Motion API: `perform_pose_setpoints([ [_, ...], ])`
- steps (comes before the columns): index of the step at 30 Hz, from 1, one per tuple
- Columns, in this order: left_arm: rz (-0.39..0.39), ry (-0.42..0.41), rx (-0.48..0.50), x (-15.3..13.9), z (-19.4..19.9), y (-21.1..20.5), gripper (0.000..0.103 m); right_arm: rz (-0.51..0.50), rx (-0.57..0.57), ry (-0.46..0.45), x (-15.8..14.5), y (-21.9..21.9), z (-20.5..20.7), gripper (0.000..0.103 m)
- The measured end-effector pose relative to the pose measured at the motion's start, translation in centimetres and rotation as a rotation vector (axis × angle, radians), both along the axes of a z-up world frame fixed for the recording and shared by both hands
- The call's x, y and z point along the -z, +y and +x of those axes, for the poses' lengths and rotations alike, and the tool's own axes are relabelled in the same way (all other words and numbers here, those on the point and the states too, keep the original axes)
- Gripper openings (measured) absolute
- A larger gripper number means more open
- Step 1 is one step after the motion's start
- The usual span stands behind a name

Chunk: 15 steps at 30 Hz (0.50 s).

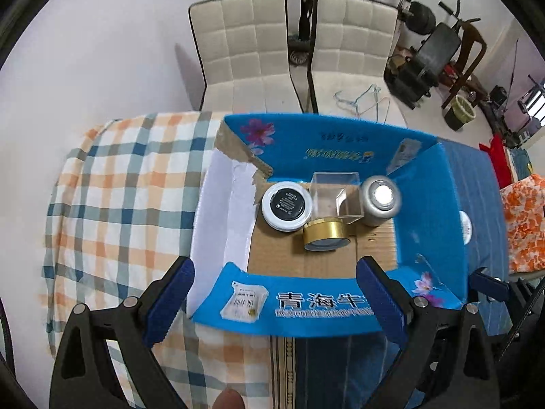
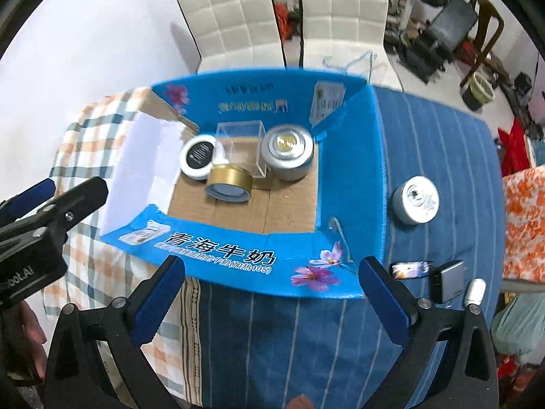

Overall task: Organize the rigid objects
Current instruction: 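Reach to the table and grasp the grey charger with the right tool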

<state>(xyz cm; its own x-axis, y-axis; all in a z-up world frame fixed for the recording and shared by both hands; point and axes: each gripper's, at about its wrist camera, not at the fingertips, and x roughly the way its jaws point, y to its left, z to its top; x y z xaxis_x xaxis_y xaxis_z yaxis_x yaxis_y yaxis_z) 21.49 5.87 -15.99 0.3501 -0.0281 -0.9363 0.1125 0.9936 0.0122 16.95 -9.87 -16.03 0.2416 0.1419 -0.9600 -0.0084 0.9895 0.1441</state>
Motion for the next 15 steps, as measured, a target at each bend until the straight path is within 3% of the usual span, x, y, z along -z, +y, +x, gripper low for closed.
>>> perform_pose_setpoints([
  [8,-0.007,-0.083,-0.008,-4.5,-3.4,-0.4,0.097,0.034,-0.018,-0.087,-5.0,-1.2,-2.5,0.103],
  [15,-0.033,-0.155,-0.064,-7.6,-5.8,-0.6,0.097,0.112,0.100,-0.049,-4.3,-7.6,-4.4,0.103],
])
